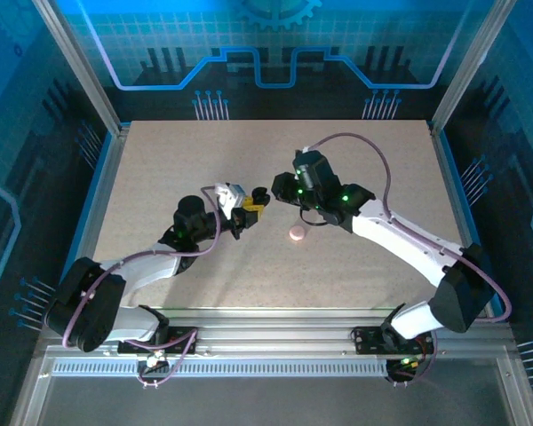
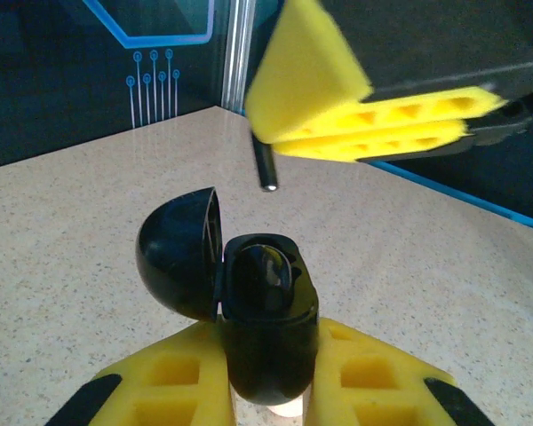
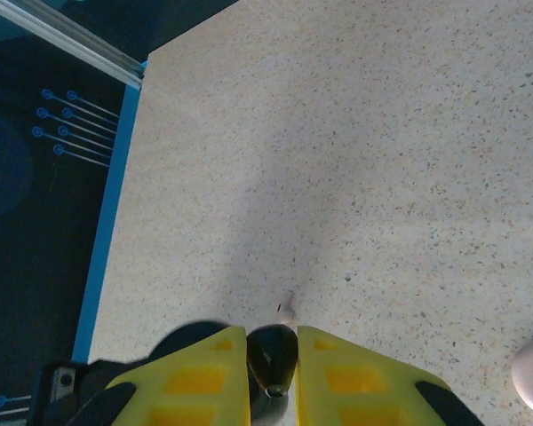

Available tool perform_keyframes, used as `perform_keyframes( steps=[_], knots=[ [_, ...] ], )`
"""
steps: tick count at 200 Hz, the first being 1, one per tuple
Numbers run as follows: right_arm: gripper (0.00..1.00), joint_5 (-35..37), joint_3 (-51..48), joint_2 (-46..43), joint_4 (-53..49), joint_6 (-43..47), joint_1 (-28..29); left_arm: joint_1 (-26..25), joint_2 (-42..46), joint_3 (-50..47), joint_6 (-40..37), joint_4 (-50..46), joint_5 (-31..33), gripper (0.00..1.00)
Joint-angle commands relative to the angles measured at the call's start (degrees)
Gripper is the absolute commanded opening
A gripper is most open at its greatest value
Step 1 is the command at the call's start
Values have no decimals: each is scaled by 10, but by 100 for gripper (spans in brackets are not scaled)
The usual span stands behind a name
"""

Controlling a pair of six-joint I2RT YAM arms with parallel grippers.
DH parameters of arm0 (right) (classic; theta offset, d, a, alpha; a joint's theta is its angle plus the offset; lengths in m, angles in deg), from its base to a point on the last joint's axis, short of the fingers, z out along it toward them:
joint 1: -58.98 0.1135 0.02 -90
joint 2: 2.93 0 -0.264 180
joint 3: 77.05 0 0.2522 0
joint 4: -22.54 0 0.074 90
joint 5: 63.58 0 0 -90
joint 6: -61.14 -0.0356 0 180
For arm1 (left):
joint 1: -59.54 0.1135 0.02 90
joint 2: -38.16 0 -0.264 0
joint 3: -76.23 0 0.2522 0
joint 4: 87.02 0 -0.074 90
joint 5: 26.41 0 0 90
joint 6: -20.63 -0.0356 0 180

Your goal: Insert the wireless bluetooth earbuds into the charging case

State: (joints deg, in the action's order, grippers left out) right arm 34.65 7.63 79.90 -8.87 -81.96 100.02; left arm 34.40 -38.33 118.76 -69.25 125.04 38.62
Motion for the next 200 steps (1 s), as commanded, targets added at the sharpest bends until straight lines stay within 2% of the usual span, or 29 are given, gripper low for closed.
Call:
perform_keyframes(
  steps=[1,200],
  knots=[
    [17,-10,-11,-27,25,20,8,-3,-9,14,15,34,14,15],
    [17,-24,2,-1,35,44,32,-9,10,21,12,45,13,15]
  ],
)
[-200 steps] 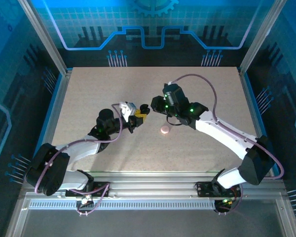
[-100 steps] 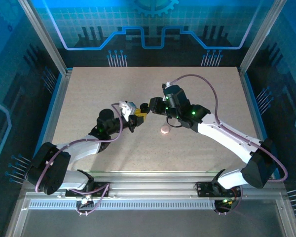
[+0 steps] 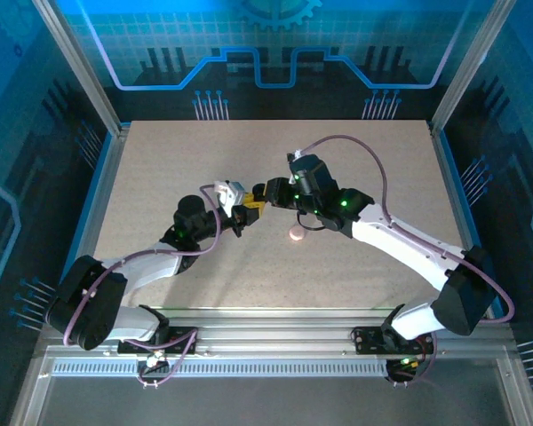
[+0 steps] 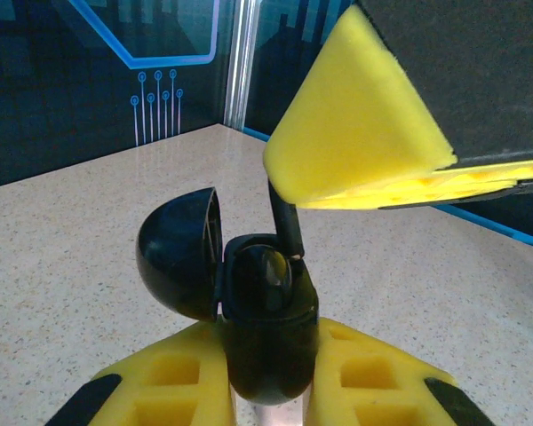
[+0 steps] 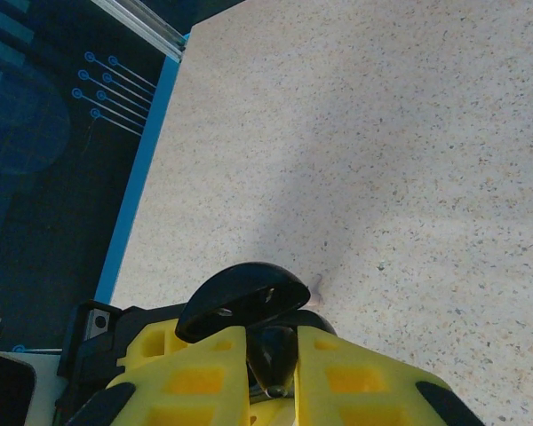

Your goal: Insert the wireless bluetooth earbuds into the charging case

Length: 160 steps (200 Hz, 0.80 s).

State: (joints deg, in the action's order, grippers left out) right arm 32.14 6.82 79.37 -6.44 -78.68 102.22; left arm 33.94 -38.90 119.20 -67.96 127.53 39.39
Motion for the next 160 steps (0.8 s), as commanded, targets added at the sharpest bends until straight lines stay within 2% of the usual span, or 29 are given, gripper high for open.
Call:
perform_keyframes(
  steps=[1,160],
  knots=[
    [17,1,10,5,11,12,10,-5,15,16,-1,20,6,15],
    [18,-16,10,10,-4,63,13,-5,29,20,2,20,8,15]
  ],
)
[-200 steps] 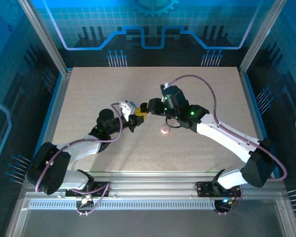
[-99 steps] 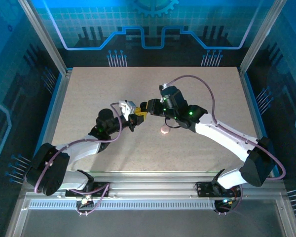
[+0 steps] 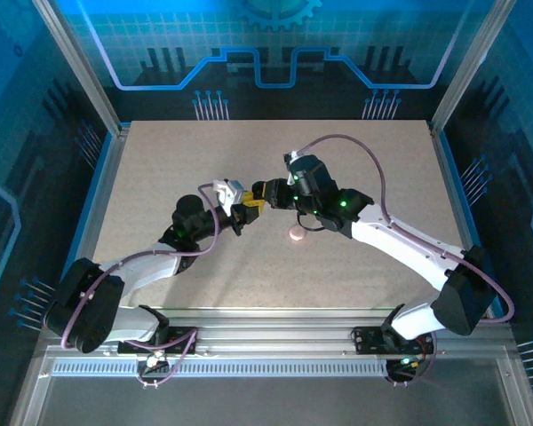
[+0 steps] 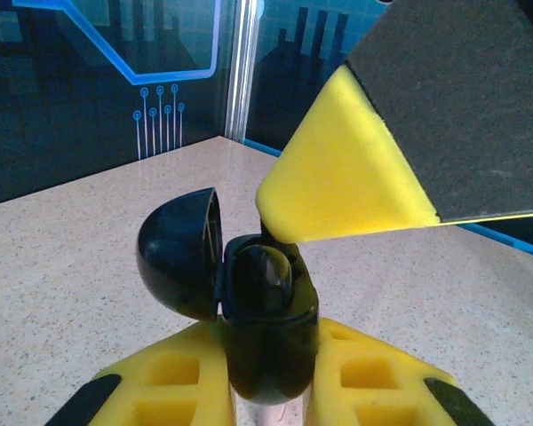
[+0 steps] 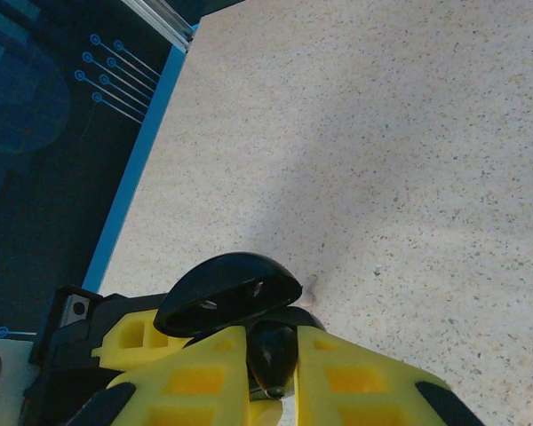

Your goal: Insert the wireless bluetooth earbuds into the charging case

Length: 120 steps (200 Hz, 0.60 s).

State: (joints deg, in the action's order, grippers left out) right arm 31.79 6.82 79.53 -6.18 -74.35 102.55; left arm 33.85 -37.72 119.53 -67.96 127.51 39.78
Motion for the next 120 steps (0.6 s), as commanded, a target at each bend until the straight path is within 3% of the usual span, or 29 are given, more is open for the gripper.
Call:
perform_keyframes(
  steps=[1,120],
  knots=[
    [18,-12,10,8,-7,19,10,-4,17,17,2,20,4,15],
    [49,9,25,-26,-18,28,5,-5,28,15,-3,12,4,15]
  ],
)
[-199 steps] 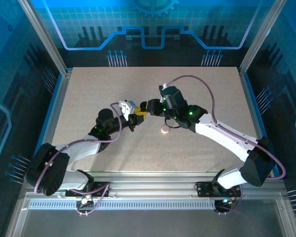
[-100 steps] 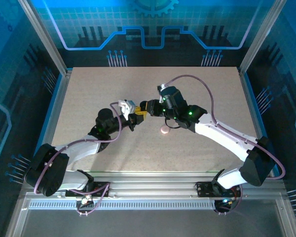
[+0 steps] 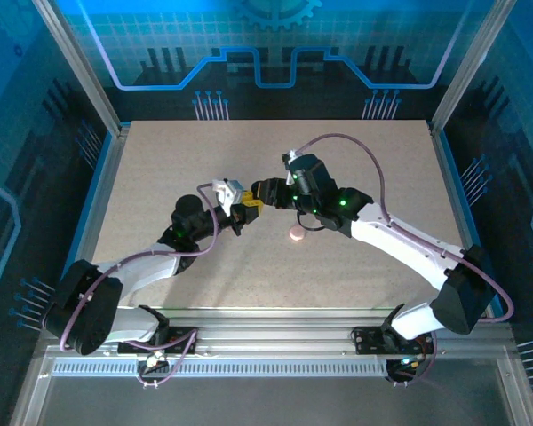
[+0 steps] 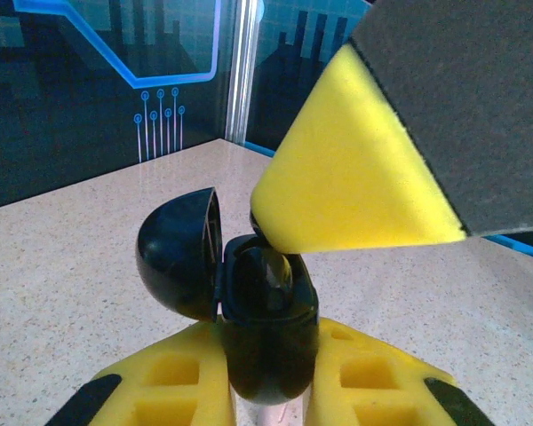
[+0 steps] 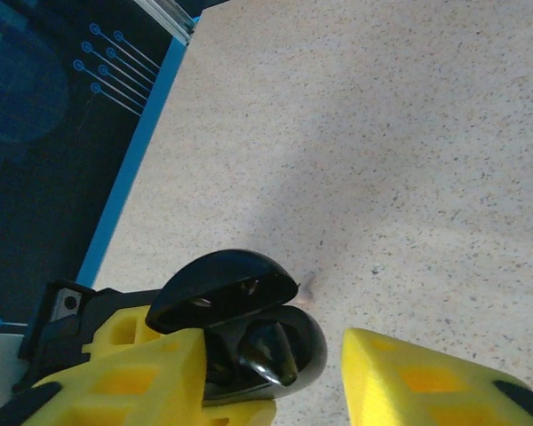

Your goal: Insert the wireless bluetooth earbuds into the charging case

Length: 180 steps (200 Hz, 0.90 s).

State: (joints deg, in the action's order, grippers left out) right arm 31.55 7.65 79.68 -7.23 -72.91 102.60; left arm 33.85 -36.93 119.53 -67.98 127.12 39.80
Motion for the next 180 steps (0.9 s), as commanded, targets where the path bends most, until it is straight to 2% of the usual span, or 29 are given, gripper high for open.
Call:
perform_keyframes(
  steps=[1,52,108,139,153,180],
  knots=[
    [49,13,17,-29,-8,15,4,-5,20,15,-2,15,4,15],
    [52,19,3,-80,-4,64,-7,-5,30,21,-1,4,-12,15],
    [47,-55,-3,-107,-11,213,-14,-6,44,23,-7,-3,-49,15],
    [46,-65,-16,-119,-9,275,-18,-7,59,28,-32,-30,-71,15],
    [48,-96,-32,-129,7,299,-35,-7,66,32,-55,-52,-78,16],
    [54,-206,-62,-147,46,325,-84,-7,69,35,-75,-65,-107,16]
  ],
)
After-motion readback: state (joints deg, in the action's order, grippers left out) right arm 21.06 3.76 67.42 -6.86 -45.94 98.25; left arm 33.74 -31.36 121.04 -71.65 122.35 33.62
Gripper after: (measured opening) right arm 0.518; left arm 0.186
